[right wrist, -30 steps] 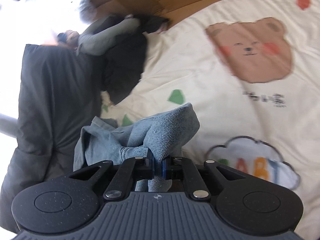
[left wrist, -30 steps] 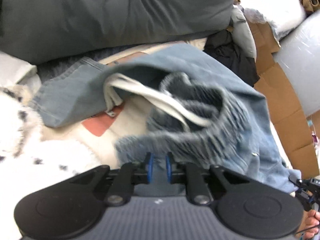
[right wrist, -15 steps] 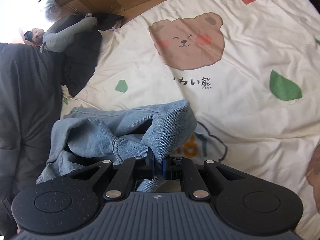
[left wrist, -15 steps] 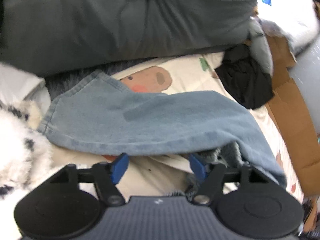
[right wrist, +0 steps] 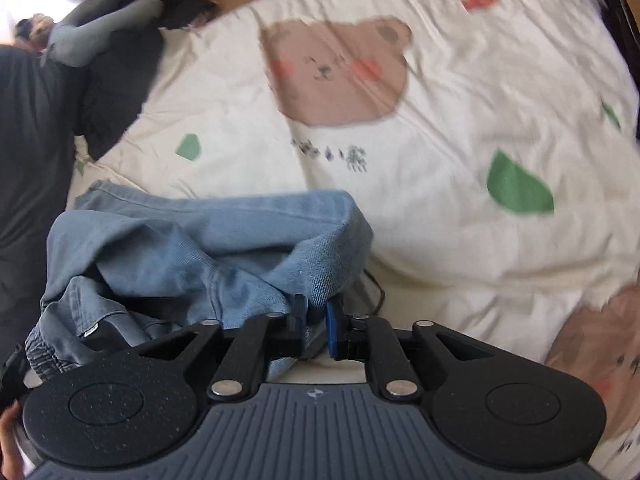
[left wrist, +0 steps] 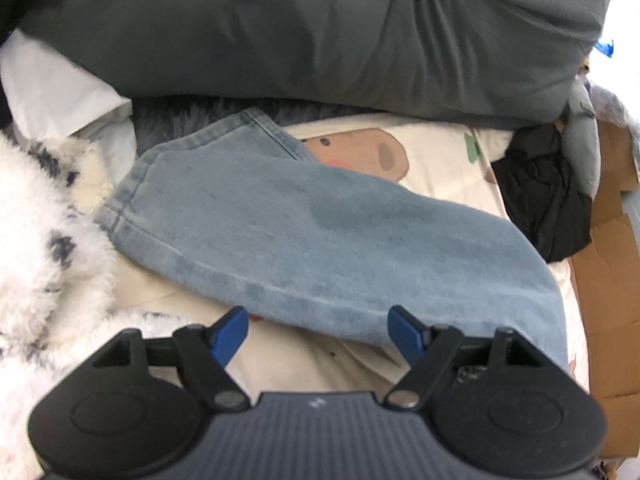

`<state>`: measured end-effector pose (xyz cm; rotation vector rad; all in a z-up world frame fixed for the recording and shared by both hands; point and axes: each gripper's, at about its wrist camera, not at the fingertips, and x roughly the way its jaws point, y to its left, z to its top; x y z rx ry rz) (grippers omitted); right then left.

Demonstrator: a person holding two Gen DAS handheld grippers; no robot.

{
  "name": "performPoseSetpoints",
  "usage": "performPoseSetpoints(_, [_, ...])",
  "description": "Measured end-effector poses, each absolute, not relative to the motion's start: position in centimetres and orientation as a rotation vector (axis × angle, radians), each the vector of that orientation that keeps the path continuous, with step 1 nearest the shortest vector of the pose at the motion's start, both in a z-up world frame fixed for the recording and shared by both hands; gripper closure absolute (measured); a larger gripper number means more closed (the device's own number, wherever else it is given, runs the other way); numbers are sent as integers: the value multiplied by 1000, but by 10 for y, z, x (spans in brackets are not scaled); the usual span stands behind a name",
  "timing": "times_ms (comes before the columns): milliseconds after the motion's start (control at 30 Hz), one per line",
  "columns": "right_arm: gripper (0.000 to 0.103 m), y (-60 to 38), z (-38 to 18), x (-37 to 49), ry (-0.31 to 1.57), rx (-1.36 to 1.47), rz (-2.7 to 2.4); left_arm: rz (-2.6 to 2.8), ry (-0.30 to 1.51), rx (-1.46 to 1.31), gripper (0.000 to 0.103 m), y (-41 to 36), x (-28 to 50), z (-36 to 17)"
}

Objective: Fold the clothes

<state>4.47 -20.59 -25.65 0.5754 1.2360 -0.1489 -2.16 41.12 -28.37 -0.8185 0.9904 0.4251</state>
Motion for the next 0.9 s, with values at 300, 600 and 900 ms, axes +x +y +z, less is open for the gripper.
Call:
performPoseSetpoints(300, [53,-183,-240,79,1184,510,4,432,952,-935,43,419,-13,-302])
performPoseSetpoints(600, [28,-132,-237,141,1161,317,281,370,935,-959,91,417,-1,-306])
performPoseSetpoints(900, [27,-82,-252,180,1163,165,431,406,940,-988,30,420,-19,-299])
